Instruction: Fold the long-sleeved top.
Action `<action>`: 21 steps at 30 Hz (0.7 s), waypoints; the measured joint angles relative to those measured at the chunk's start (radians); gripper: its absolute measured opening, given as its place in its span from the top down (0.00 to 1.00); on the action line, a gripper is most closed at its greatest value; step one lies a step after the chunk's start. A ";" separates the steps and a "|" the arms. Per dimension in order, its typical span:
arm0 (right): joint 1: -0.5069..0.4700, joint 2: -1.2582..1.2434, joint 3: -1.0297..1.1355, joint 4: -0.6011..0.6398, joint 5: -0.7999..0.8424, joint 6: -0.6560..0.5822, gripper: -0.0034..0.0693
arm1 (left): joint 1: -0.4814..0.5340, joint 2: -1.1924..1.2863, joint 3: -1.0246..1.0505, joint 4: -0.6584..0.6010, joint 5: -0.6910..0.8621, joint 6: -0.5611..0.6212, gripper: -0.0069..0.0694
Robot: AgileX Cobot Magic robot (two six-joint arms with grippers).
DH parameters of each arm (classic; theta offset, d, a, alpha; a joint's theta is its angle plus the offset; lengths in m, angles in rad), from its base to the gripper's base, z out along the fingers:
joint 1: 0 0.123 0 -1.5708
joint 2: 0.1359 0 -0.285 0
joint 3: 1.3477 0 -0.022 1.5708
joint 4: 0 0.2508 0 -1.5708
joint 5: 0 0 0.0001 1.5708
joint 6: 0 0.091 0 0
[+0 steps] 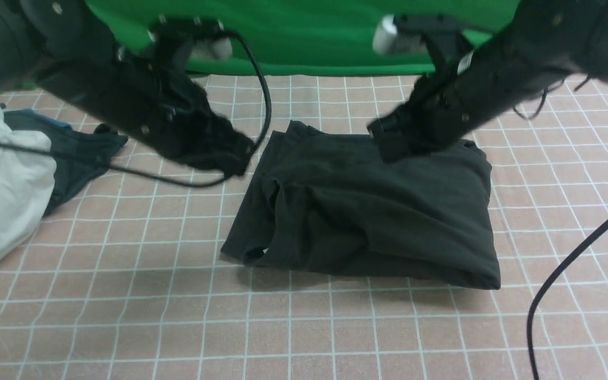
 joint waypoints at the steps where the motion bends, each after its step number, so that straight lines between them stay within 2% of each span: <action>1: -0.001 0.000 0.000 -0.008 0.000 0.003 0.89 | 0.000 0.002 0.025 -0.015 -0.012 0.013 0.87; 6: -0.003 -0.004 0.000 -0.022 -0.004 0.006 0.89 | 0.000 0.023 0.113 -0.112 -0.132 0.072 0.69; 9: -0.003 -0.007 0.000 -0.023 -0.005 0.006 0.89 | 0.000 0.062 0.123 -0.190 -0.203 0.079 0.45; 13: -0.003 -0.007 0.000 -0.024 -0.005 0.006 0.89 | 0.000 0.142 0.123 -0.274 -0.295 0.076 0.19; 16: -0.003 -0.007 0.000 -0.023 -0.004 0.006 0.89 | 0.000 0.184 0.123 -0.363 -0.303 0.094 0.10; 18: -0.003 -0.007 0.000 -0.023 -0.004 0.006 0.89 | -0.007 0.205 0.123 -0.420 -0.307 0.118 0.08; 21: -0.003 -0.007 0.000 -0.023 -0.004 0.006 0.89 | -0.020 0.223 0.123 -0.425 -0.329 0.128 0.12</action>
